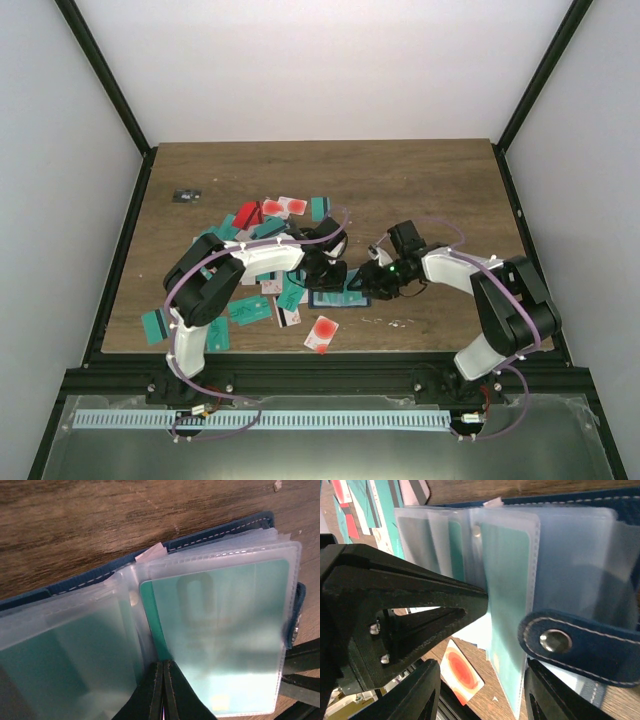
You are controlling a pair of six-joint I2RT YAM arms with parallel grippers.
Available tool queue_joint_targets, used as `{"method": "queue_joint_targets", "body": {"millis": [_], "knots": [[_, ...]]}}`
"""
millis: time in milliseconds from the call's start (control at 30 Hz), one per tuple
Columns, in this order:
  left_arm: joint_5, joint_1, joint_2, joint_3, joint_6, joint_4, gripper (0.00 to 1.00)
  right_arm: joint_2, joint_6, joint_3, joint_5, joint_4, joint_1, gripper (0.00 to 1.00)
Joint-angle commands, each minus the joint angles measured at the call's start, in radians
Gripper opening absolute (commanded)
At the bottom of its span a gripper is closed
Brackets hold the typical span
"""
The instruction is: Put the credit cards into the card holder
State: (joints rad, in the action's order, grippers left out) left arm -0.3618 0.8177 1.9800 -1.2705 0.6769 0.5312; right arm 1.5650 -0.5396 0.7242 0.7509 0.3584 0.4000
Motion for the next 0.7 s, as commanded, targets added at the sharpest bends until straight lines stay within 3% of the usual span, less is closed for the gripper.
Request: {"method": "queue_joint_targets", "body": {"millis": [0,267,667], "knots": [[0.032,0.000,-0.026,-0.023,0.016,0.008,0.04,-0.002,0.000,0.050,0.025,-0.003,0.021,0.48],[0.066,-0.022,-0.117,-0.020,0.048,0.036,0.04,0.016,0.006,0.086,0.024,0.018,0.037,0.48],[0.109,-0.111,-0.341,0.115,0.062,0.092,0.06,0.101,-0.012,0.205,0.020,0.029,0.142,0.48]]}}
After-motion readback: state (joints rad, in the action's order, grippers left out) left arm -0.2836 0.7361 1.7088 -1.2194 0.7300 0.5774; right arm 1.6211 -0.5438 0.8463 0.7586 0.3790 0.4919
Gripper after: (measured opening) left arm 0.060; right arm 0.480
